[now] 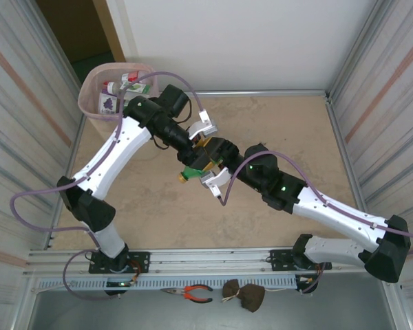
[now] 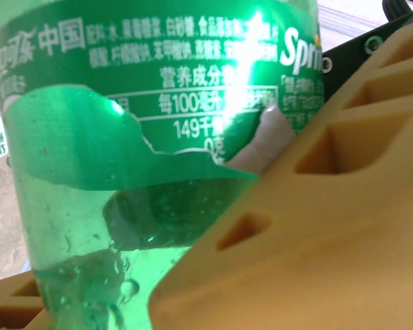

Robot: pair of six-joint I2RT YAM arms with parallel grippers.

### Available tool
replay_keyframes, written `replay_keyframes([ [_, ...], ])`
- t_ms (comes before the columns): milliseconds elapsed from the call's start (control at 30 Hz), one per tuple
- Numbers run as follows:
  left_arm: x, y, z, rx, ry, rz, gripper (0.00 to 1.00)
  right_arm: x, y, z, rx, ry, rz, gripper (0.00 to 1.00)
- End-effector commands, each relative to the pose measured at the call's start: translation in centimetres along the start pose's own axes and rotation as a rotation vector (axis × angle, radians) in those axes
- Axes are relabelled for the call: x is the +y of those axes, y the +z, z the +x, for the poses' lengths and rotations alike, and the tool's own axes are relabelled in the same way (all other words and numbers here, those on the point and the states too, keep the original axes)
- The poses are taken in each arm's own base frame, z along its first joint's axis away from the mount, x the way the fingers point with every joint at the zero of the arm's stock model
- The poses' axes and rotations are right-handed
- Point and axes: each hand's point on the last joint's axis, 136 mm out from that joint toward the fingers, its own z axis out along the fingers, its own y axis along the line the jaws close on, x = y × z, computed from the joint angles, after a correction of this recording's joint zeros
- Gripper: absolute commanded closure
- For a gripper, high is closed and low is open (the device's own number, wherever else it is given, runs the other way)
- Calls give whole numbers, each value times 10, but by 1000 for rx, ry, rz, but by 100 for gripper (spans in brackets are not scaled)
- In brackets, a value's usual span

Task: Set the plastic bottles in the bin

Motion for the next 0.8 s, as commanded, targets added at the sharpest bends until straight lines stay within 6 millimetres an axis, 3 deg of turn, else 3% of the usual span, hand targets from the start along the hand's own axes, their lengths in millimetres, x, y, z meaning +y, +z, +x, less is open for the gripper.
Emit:
replay_keyframes([
  [0, -14, -4, -4, -8, 38, 35, 44, -27, -9, 4, 0, 10, 59, 45],
  [200, -9, -8, -2, -3, 44, -7, 46, -25, -14, 3, 2, 13, 48, 25],
  [367, 8, -25, -7, -69, 31, -92, 47, -19, -27, 3, -5, 51, 14, 8],
  [500, 24, -49, -16, -155, 30, -202, 49, -14, -33, 6, 9, 125, -17, 4],
  [600, 38, -72, -25, -235, 43, -308, 50, -21, -45, 13, 25, 225, -4, 3],
  [767, 61, -129, -45, -448, 112, -529, 50, -16, -52, 18, 36, 389, -24, 1],
])
